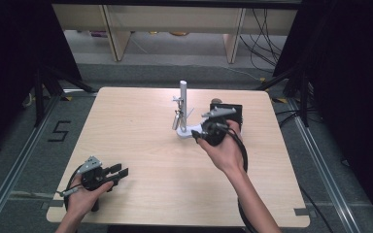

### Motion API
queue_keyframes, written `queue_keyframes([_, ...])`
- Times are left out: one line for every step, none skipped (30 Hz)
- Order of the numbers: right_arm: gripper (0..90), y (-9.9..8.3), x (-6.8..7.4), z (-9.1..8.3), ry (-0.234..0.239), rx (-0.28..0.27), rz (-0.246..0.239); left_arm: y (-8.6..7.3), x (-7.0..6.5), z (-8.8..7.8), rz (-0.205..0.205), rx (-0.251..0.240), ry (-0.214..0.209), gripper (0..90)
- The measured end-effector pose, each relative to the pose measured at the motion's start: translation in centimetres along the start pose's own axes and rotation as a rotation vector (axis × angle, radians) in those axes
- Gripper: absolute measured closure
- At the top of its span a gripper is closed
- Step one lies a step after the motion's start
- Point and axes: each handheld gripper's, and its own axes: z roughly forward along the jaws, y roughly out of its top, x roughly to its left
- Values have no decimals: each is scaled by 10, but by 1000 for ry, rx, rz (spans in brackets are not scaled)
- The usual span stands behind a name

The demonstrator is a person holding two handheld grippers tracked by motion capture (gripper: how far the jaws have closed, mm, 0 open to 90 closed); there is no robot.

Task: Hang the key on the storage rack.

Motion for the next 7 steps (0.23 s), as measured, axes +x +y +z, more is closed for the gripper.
queue_keyframes([561, -9, -3, -1, -9, 6, -20, 0, 0, 0, 5, -12, -2, 552])
queue_keyframes([549, -23, -7, -2, -18, 18, -24, 1, 0, -1, 11, -23, 7, 547])
queue_keyframes([526, -40, -11, -4, -34, 30, -33, 1, 0, -1, 15, -43, 3, 535])
queue_keyframes([508, -54, -14, -5, -43, 42, -39, 1, -1, -1, 28, -49, 20, 521])
queue_keyframes([476, -67, -17, -7, -45, 51, -23, 1, -1, 0, 34, -66, 21, 506])
queue_keyframes([434, -79, -21, -8, -53, 49, -34, 2, -1, 0, 40, -76, 24, 492])
queue_keyframes([411, -91, -22, -10, -53, 41, -9, 2, -1, 0, 46, -86, 29, 480])
